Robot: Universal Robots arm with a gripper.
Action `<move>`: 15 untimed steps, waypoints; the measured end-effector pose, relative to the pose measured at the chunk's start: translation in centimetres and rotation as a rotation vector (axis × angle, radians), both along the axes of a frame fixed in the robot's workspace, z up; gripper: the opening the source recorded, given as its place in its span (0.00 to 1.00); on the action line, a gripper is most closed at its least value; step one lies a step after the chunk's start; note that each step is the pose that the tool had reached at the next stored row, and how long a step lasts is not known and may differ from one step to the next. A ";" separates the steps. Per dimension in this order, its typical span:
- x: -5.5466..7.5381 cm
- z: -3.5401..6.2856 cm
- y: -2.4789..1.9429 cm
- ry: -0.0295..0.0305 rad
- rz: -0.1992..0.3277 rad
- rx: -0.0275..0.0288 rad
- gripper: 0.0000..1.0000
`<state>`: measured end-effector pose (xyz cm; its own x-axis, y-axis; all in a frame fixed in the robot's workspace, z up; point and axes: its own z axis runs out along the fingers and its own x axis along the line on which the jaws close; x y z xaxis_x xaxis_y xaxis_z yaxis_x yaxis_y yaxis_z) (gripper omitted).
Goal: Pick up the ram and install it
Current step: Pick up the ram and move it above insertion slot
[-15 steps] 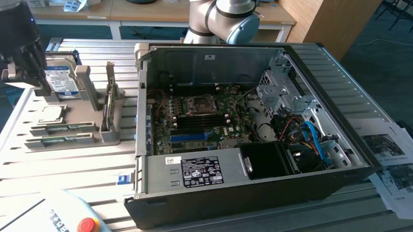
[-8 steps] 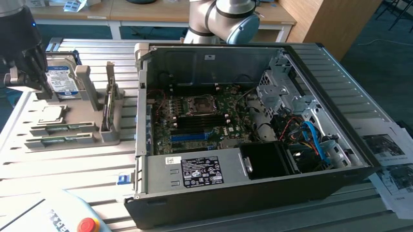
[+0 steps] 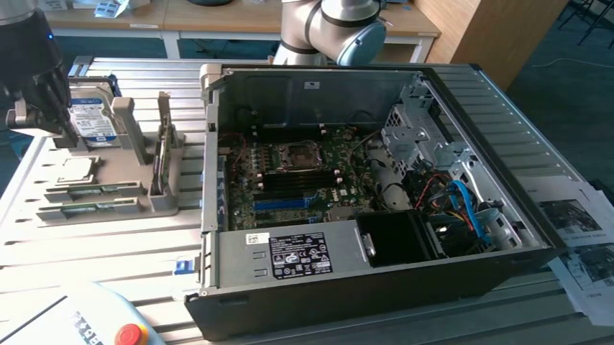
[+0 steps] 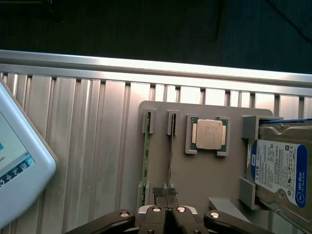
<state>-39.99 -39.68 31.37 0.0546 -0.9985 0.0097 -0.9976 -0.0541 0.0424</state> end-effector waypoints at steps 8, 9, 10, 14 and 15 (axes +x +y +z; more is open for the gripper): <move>0.0 0.00 0.00 0.0000 0.000 0.0000 0.25; 0.0 0.00 0.00 0.0000 0.000 0.0000 0.25; 0.0 0.00 0.00 0.0000 0.000 0.0000 0.25; 0.0 -0.24 0.00 -0.0002 0.000 -0.0004 0.31; 0.0 -0.39 0.00 0.0001 0.000 -0.0006 0.31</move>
<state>-39.98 -39.68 30.98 0.0547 -0.9985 0.0103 -0.9976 -0.0542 0.0425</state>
